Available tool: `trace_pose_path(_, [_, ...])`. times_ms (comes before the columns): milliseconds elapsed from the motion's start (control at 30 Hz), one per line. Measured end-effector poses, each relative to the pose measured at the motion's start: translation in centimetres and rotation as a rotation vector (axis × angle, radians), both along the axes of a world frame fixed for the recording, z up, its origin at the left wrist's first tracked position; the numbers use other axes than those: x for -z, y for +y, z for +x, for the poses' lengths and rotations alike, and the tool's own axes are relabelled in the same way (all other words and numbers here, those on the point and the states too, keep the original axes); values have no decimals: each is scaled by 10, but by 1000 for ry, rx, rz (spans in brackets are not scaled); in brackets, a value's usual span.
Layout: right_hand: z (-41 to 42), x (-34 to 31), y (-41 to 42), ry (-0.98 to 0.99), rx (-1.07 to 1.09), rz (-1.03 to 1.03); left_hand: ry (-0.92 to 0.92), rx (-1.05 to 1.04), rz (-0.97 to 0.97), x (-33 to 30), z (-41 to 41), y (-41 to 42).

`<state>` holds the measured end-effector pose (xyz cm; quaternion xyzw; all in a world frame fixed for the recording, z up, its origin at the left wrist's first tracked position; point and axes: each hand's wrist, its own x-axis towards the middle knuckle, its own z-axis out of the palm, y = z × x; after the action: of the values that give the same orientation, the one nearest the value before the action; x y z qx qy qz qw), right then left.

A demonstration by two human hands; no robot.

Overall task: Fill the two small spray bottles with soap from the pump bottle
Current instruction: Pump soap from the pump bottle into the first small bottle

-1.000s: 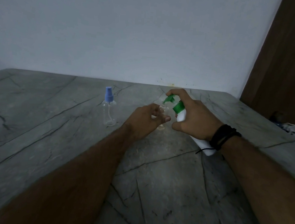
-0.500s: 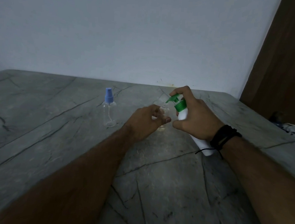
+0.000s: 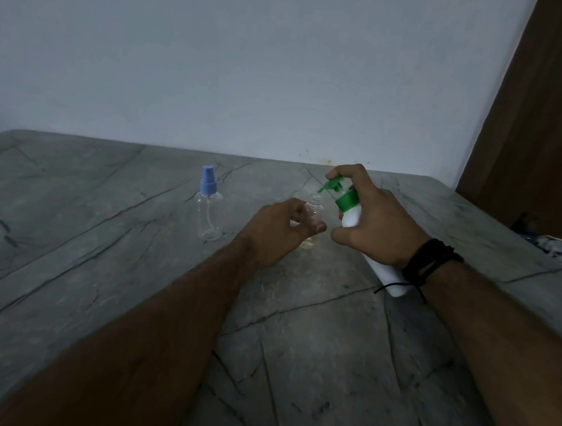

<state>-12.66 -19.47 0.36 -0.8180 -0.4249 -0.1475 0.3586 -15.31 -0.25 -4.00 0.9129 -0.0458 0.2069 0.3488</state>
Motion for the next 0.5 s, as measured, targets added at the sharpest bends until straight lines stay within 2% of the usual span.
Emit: trace_pose_path(500, [-1, -1, 0, 13, -16, -3, 0, -3, -4, 0, 0, 0])
